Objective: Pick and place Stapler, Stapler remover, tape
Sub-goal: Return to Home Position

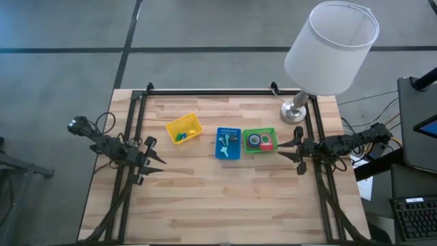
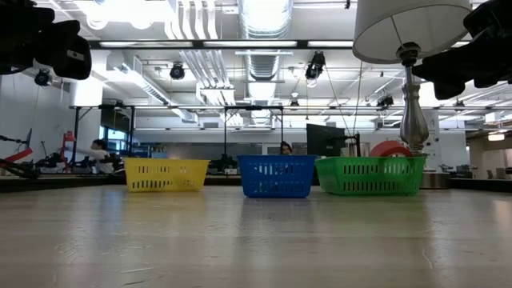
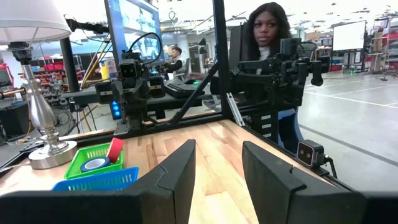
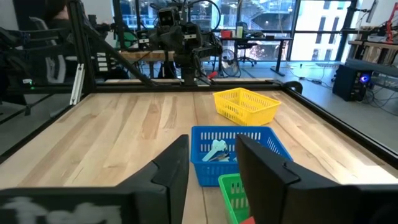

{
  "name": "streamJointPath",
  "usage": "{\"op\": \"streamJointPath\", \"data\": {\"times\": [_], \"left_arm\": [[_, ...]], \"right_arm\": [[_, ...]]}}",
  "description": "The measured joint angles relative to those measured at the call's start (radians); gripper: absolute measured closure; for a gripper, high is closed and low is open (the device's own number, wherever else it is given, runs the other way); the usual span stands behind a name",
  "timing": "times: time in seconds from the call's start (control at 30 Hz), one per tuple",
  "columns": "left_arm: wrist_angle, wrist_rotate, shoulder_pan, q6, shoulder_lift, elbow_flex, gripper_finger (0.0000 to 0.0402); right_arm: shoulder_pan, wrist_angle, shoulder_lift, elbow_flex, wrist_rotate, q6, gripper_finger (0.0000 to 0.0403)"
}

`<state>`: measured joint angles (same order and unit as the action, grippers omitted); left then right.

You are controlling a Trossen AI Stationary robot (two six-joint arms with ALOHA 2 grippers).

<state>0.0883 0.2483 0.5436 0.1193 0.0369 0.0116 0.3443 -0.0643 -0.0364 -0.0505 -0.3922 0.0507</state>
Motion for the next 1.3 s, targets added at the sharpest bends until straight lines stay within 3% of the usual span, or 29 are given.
{"op": "streamJointPath", "data": {"times": [0.37,1.0,1.3], "left_arm": [[0.000,0.000,0.000,0.000,0.000,0.000,0.0266],[0.000,0.000,0.000,0.000,0.000,0.000,0.0266],[0.000,0.000,0.000,0.000,0.000,0.000,0.0266]], "right_arm": [[0.000,0.000,0.000,0.000,0.000,-0.001,0.0289],[0.000,0.000,0.000,0.000,0.000,0.000,0.0268],[0.000,0.000,0.000,0.000,0.000,0.000,0.0279]]}}
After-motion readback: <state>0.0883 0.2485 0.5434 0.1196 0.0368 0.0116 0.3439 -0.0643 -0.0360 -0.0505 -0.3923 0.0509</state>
